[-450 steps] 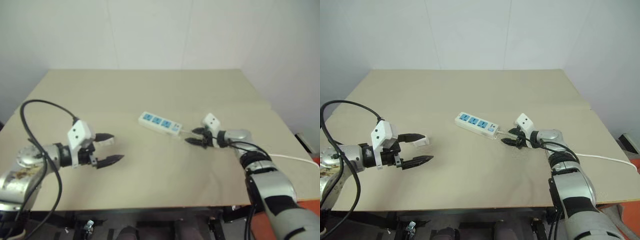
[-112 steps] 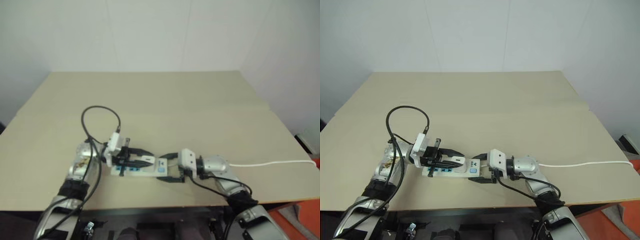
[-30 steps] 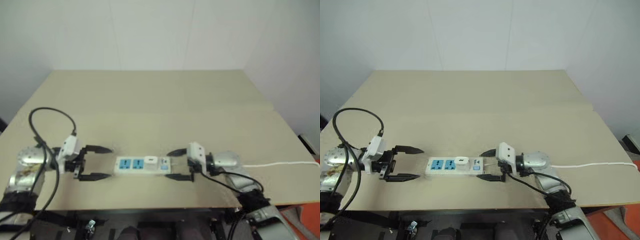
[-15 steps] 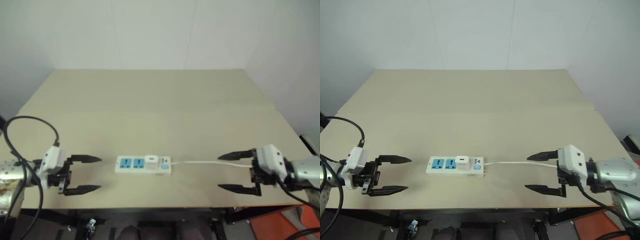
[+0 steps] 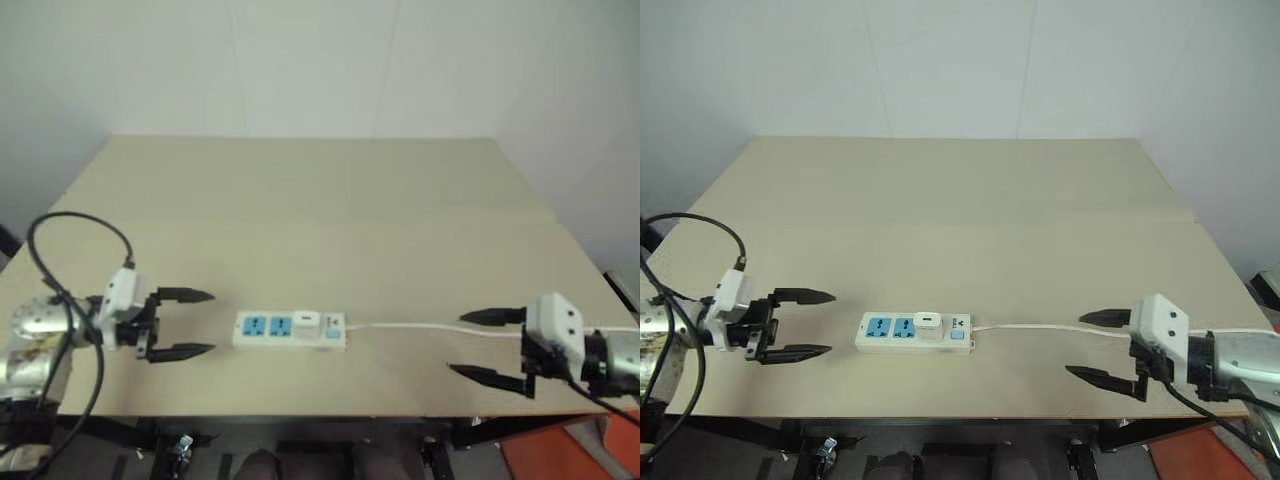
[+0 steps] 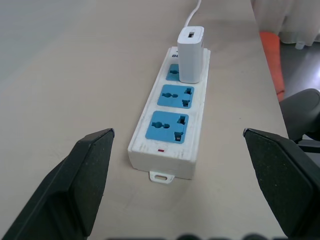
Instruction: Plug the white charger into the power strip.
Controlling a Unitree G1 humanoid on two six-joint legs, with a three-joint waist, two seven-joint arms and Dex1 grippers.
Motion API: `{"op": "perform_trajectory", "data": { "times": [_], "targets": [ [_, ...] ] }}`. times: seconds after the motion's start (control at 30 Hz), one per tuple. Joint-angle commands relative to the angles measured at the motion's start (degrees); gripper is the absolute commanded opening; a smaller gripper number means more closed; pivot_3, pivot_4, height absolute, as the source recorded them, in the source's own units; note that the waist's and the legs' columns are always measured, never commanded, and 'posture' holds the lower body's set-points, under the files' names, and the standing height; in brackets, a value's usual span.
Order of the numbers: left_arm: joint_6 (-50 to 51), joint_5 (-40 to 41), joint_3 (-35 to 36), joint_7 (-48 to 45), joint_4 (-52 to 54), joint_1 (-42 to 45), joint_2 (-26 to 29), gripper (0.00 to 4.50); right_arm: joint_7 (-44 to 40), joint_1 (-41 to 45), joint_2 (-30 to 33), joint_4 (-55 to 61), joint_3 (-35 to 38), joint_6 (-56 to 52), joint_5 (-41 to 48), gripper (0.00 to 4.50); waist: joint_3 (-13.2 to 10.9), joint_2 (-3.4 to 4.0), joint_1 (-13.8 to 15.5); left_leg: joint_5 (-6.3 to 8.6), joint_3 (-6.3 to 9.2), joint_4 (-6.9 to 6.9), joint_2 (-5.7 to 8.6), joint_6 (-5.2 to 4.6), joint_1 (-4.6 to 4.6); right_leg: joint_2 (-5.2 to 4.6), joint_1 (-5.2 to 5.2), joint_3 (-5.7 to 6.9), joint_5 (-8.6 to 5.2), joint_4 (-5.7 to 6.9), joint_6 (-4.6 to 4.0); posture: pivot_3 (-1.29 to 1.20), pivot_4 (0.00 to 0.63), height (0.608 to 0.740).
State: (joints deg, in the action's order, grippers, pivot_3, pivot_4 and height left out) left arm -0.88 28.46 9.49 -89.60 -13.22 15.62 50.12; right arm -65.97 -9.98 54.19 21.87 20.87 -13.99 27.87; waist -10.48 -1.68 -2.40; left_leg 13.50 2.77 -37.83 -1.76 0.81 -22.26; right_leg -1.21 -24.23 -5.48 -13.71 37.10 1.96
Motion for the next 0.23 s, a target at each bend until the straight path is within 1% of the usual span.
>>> {"op": "perform_trajectory", "data": {
  "times": [0.03, 0.23],
  "targets": [
    [-0.94, -0.22, 0.06, -1.4, -1.66, 2.49, 0.36, 4.5, 2.34, -0.04, -0.28, 2.56, 2.56, -0.25, -0.22, 4.46, 0.0, 0.0, -0.2, 0.0, -0.01, -0.01, 0.0, 0.0, 0.04, 0.0, 0.02, -0.01, 0.01, 0.01, 0.01, 0.0, 0.15, 0.74],
    [-2.75, -2.21, -1.76, -1.59, -4.15, 5.22, -1.47, 4.5, 2.58, -1.42, -0.32, 2.27, 3.52, 0.66, -0.54, 4.46, 0.0, 0.0, -0.18, 0.0, -0.01, -0.01, -0.02, 0.0, 0.04, 0.04, 0.03, -0.02, 0.04, 0.0, 0.0, 0.0, 0.15, 0.74]
  ]
}}
